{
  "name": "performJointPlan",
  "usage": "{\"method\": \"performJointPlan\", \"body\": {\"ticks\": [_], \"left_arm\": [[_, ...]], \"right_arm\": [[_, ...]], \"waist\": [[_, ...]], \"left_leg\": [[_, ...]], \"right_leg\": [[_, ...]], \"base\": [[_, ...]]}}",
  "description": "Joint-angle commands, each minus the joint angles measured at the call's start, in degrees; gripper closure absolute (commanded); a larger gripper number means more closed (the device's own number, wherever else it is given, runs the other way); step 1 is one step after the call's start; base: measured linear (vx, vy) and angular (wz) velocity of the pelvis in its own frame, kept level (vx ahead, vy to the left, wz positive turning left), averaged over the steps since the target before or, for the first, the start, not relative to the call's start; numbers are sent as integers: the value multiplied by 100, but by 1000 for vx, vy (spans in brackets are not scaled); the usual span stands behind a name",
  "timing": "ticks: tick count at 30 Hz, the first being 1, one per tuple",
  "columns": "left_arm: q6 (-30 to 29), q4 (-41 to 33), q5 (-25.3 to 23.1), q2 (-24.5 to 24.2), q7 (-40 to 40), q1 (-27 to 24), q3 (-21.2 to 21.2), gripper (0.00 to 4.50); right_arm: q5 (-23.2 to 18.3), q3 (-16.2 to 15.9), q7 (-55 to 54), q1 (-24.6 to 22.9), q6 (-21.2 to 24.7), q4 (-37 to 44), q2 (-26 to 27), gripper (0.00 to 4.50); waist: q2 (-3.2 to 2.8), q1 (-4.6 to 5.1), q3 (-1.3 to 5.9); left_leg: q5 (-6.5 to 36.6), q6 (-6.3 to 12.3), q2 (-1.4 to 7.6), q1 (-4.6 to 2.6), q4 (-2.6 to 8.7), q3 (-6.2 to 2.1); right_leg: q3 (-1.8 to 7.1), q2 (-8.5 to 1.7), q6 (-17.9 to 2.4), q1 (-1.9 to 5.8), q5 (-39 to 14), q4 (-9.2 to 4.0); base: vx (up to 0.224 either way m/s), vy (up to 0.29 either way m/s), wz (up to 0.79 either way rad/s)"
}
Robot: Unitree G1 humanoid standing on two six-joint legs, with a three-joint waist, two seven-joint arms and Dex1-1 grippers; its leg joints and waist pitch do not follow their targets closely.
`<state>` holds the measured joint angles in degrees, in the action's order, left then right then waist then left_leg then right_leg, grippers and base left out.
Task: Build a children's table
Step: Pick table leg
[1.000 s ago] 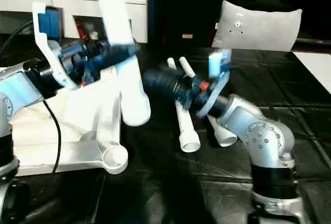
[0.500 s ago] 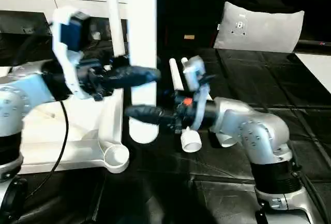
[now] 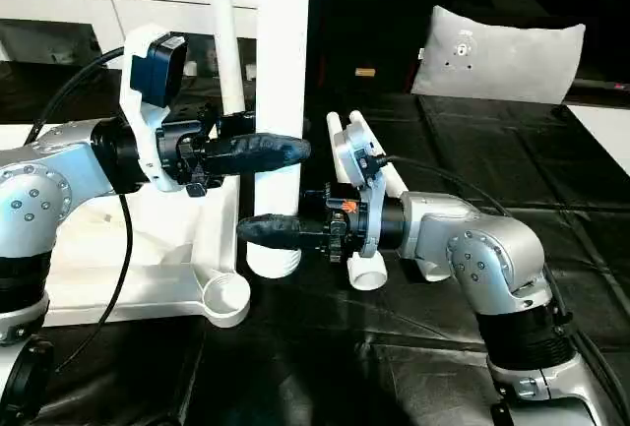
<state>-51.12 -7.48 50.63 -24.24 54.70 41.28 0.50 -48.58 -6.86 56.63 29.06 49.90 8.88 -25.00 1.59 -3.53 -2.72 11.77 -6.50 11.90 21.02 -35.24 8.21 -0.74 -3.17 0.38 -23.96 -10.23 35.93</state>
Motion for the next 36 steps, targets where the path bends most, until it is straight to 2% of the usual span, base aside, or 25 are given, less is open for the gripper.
{"method": "performJointPlan", "body": {"ticks": [1, 2, 7, 9, 10, 12, 13, 15, 16, 19, 20, 21, 22, 23, 24, 26, 29, 31, 32, 35, 36], "left_arm": [[177, -72, -188, -41, 20, 100, 96, 257], [182, -58, -200, -25, -31, 92, 84, 257], [131, -86, -177, -37, -110, 25, 20, 257], [55, -67, -162, -5, -253, 17, -25, 257], [52, -64, -164, -2, -266, 17, -29, 257], [239, -74, -355, 34, -351, -33, -1, 257], [272, -78, -392, 42, -367, -43, 4, 201], [238, -136, -333, 63, -406, -110, -37, 187], [202, -210, -282, 69, -469, -186, -77, 187], [210, -276, -297, 59, -536, -260, -89, 187], [307, -342, -468, -33, -593, -374, -29, 187], [357, -382, -557, -86, -618, -442, -8, 187], [419, -412, -665, -116, -680, -508, 10, 187], [705, -500, -1026, -126, -873, -674, 70, 187], [731, -552, -1139, -88, -1048, -746, 76, 187], [731, -624, -1255, -23, -1288, -817, 87, 187], [813, -741, -1375, 162, -1617, -898, 101, 187], [909, -832, -1505, 314, -1891, -962, 152, 187], [1052, -917, -1732, 477, -2235, -1033, 235, 187], [1176, -991, -2024, 572, -2554, -1096, 326, 187], [1228, -1027, -2122, 698, -2773, -1135, 306, 187]], "right_arm": [[-33, 40, 59, -5, 45, 24, -3, 217], [-9, 40, 46, -18, 25, 19, 6, 219], [83, 26, -54, -105, -67, 25, 74, 237], [133, 29, -156, -138, -123, 44, 131, 241], [137, 29, -165, -141, -128, 45, 135, 244], [245, 26, -320, -177, -227, 72, 198, 248], [263, 26, -345, -183, -234, 77, 208, 250], [438, -25, -487, -228, -366, 111, 271, 251], [618, -62, -677, -273, -504, 115, 354, 251], [799, -85, -870, -310, -639, 94, 429, 252], [1015, -112, -1124, -332, -803, 49, 518, 253], [1123, -133, -1257, -345, -888, 34, 570, 253], [1186, -134, -1374, -359, -934, 26, 624, 254], [1391, -150, -1660, -391, -1103, 13, 756, 254], [1450, -145, -1794, -413, -1149, 13, 839, 255], [1553, -170, -1916, -437, -1244, 28, 927, 255], [1672, -168, -2127, -462, -1338, 19, 1095, 255], [1807, -188, -2299, -475, -1447, -20, 1237, 257], [1994, -230, -2516, -477, -1626, -103, 1386, 257], [2157, -258, -2721, -472, -1758, -187, 1526, 257], [2261, -284, -2817, -474, -1832, -226, 1588, 257]], "waist": [[-18, -12, 354], [-2, -7, 345], [-1, -3, 351], [-26, 1, 349], [-18, 6, 349], [-59, 15, 345], [-53, 17, 347], [-55, 17, 345], [-100, 23, 351], [-81, 34, 352], [-92, 38, 348], [-163, 48, 337], [-163, 48, 337], [-134, 72, 340], [-152, 83, 334], [-162, 84, 348], [-161, 84, 336], [-149, 93, 340], [-127, 99, 330], [-132, 123, 336], [-102, 141, 335]], "left_leg": [[646, -183, -19, -8, 422, 120], [625, -178, -19, 3, 426, 123], [573, -168, -24, 6, 417, 129], [588, -181, -25, 4, 418, 126], [603, -180, -24, 3, 418, 127], [683, -207, -22, -5, 422, 123], [679, -206, -24, -4, 423, 123], [671, -214, -22, -3, 427, 120], [718, -252, -23, -6, 427, 113], [740, -268, -25, -3, 436, 110], [746, -264, -23, -5, 441, 108], [824, -304, -16, -7, 448, 96], [824, -304, -16, -7, 448, 96], [876, -307, -17, -10, 453, 97], [879, -324, -22, -3, 455, 104], [886, -332, -19, -26, 446, 105], [931, -337, -16, -13, 462, 97], [939, -325, -9, -3, 460, 96], [959, -314, -13, 4, 467, 98], [918, -321, -24, 20, 462, 94], [939, -309, -25, 22, 462, 98]], "right_leg": [[117, -229, -1031, 361, -1141, -394], [116, -226, -1022, 361, -1134, -394], [119, -230, -1011, 362, -1133, -391], [116, -227, -1012, 353, -1134, -391], [117, -226, -1012, 357, -1142, -392], [117, -225, -991, 347, -1213, -415], [116, -223, -992, 351, -1202, -412], [114, -219, -997, 348, -1172, -405], [114, -223, -1008, 348, -1150, -402], [111, -216, -1004, 353, -1155, -403], [111, -212, -1005, 345, -1126, -402], [108, -217, -983, 330, -1182, -408], [108, -217, -983, 330, -1182, -408], [110, -216, -942, 338, -1261, -426], [116, -211, -914, 335, -1277, -430], [119, -204, -926, 327, -1222, -421], [111, -199, -938, 333, -1180, -414], [119, -206, -930, 331, -1145, -406], [115, -203, -897, 327, -1221, -429], [122, -205, -817, 335, -1293, -430], [121, -203, -774, 332, -1346, -443]], "base": [[0, 0, 0], [0, 0, 0], [0, 0, 0], [0, 0, 0], [0, 0, 0], [0, 0, 0], [0, 0, 0], [0, 0, 0], [0, 0, 0], [0, 0, 0], [0, 0, 0], [0, 0, 0], [0, 0, 0], [0, 0, 0], [0, 0, 0], [0, 0, 0], [0, 0, 0], [0, 0, 0], [0, 0, 0], [0, 0, 0], [0, 0, 0]]}}
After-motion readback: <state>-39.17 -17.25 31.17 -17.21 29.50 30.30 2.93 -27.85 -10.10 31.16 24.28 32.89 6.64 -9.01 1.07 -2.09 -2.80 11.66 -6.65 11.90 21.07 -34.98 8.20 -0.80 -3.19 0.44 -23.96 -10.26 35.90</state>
